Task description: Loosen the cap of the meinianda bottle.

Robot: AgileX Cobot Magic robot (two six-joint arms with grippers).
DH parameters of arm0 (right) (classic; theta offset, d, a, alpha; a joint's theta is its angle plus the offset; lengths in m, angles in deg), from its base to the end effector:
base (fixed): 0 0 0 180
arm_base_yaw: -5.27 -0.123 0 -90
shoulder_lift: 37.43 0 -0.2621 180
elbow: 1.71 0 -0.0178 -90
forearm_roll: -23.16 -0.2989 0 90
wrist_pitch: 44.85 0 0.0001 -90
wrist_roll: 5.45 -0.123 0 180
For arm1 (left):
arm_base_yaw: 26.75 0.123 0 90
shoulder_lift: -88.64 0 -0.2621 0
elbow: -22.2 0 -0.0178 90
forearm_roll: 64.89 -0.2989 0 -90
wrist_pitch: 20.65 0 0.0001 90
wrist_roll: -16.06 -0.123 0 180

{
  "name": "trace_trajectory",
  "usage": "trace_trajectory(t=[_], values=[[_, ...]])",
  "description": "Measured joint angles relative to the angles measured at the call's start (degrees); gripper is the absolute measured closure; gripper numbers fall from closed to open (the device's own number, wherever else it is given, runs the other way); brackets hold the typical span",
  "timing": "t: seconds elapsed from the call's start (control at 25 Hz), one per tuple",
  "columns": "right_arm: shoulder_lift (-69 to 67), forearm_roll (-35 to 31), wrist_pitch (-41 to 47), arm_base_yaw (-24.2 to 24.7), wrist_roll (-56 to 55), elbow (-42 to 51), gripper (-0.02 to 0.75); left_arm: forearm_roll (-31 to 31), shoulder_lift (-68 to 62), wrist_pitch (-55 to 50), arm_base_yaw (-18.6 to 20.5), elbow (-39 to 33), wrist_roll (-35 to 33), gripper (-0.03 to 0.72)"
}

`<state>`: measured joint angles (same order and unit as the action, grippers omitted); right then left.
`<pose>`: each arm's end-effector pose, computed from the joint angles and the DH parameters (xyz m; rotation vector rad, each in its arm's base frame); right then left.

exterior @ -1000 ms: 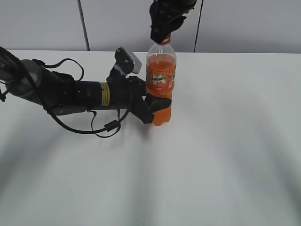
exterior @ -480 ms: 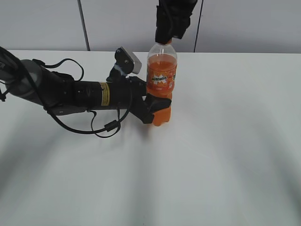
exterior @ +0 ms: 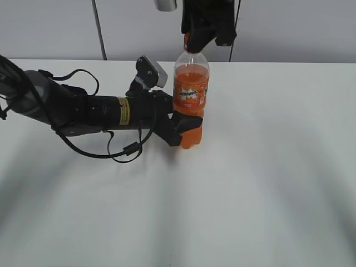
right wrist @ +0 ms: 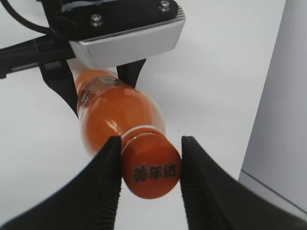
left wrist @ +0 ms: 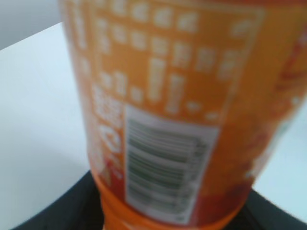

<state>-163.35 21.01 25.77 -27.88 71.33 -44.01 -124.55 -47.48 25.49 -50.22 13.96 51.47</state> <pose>0.4181 0.2783 0.2754 -2.2110 1.5574 -0.1818 0.3948 -0.2548 0.0289 1.0391 1.7229 -0.7804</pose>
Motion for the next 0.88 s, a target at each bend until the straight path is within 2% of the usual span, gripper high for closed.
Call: trace_trajectory(t=[0.6,0.88], values=[[0.00,-0.62,0.15,0.00,37.40,0.00,0.464,0.00,0.00,0.00,0.00,0.00,0.00,0.311],[0.00,-0.62,0.06,0.00,46.49,0.00,0.464,0.00,0.00,0.00,0.00,0.00,0.00,0.311]])
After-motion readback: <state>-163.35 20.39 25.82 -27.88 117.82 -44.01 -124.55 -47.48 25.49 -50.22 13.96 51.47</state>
